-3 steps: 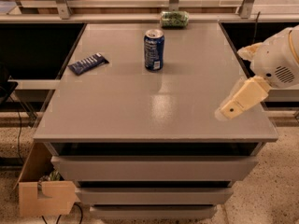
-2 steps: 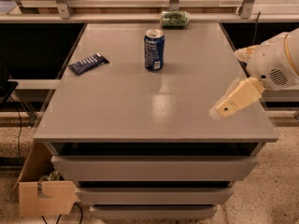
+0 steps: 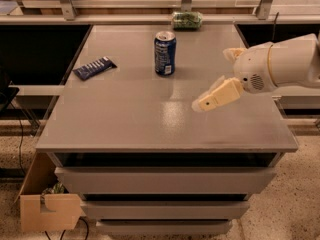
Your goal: Knock pepsi can over
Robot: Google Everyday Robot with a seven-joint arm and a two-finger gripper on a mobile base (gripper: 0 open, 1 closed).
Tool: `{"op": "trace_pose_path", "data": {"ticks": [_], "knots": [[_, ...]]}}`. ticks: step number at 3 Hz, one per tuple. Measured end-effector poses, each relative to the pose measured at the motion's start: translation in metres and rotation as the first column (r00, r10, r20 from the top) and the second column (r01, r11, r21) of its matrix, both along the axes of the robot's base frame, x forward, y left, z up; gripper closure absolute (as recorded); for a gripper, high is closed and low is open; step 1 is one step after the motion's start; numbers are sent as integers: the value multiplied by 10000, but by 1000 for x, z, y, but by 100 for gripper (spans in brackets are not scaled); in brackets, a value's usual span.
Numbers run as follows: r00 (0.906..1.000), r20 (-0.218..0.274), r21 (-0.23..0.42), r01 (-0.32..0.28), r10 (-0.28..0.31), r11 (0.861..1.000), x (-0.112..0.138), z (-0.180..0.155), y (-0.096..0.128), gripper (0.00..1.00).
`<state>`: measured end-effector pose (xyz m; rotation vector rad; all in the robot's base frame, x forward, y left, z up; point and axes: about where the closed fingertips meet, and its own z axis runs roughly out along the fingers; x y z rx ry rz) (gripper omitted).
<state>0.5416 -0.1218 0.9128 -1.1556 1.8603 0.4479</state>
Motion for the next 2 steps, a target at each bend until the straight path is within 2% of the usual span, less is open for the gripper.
{"op": "trace_pose_path", "data": {"ticks": [1,2], "knots": [[9986,312,936,385,-416,9949,27,-11,26,0],[9935,595,1603,865,-971,9833,57,-25,36,0]]}}
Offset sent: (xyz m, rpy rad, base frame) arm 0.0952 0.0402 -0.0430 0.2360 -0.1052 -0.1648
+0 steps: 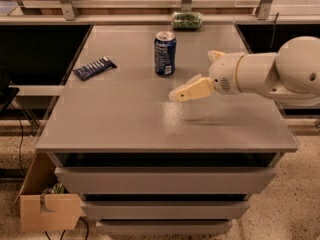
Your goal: Knock pepsi can over
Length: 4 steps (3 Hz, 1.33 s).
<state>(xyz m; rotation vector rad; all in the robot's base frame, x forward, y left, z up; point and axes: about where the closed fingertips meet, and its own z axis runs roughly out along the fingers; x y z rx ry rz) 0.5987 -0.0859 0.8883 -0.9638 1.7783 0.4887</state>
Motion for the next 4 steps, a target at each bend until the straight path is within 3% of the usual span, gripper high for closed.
{"op": "trace_pose_path", "data": {"ticks": [2,4], "knots": [[9971,698,1077,240,-316,9939,45,-8,1,0],[9923,1239,1661,-290,83,9857,80,-2,24,0]]}}
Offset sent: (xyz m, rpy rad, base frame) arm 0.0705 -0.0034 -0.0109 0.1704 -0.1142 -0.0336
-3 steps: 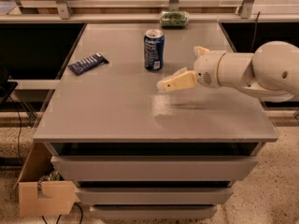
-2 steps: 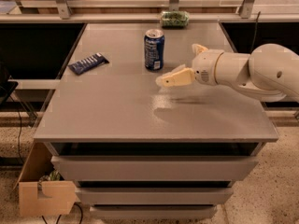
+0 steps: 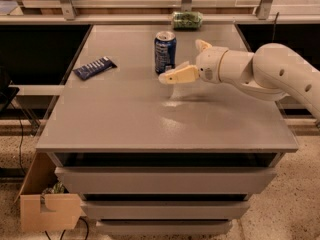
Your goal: Knock pepsi can over
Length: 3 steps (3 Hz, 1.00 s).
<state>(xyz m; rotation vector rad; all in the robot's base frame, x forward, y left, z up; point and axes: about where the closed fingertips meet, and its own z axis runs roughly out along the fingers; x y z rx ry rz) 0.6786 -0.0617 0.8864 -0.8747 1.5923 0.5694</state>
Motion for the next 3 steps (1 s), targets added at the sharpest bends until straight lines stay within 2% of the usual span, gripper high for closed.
{"op": "trace_pose_path", "data": {"ticks": [2,3], "knots": [[9979,-47,468,-649,652,9968,22,-2,31,0],[9954,-75,747,-945,953,9927,27,-4,43,16]]}}
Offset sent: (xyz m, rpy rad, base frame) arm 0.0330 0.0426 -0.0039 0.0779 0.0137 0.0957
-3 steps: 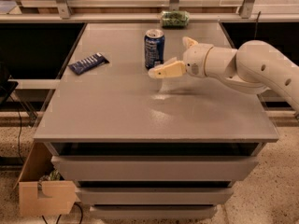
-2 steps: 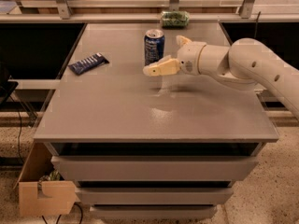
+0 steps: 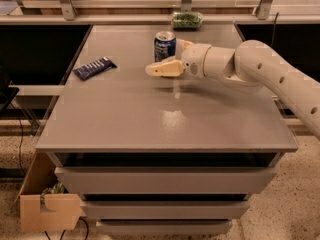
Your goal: Knock pepsi can over
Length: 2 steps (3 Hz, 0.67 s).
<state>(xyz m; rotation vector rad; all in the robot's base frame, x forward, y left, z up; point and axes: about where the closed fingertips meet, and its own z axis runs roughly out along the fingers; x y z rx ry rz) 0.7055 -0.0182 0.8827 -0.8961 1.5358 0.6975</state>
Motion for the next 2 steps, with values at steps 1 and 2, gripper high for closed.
{"op": "trace_pose_path", "data": {"ticks": [1,2], "knots": [[9996,16,244,-265,264,9994,3,1,9,38],[9988,51,415,-485,483,9980,3,3,13,62]]}}
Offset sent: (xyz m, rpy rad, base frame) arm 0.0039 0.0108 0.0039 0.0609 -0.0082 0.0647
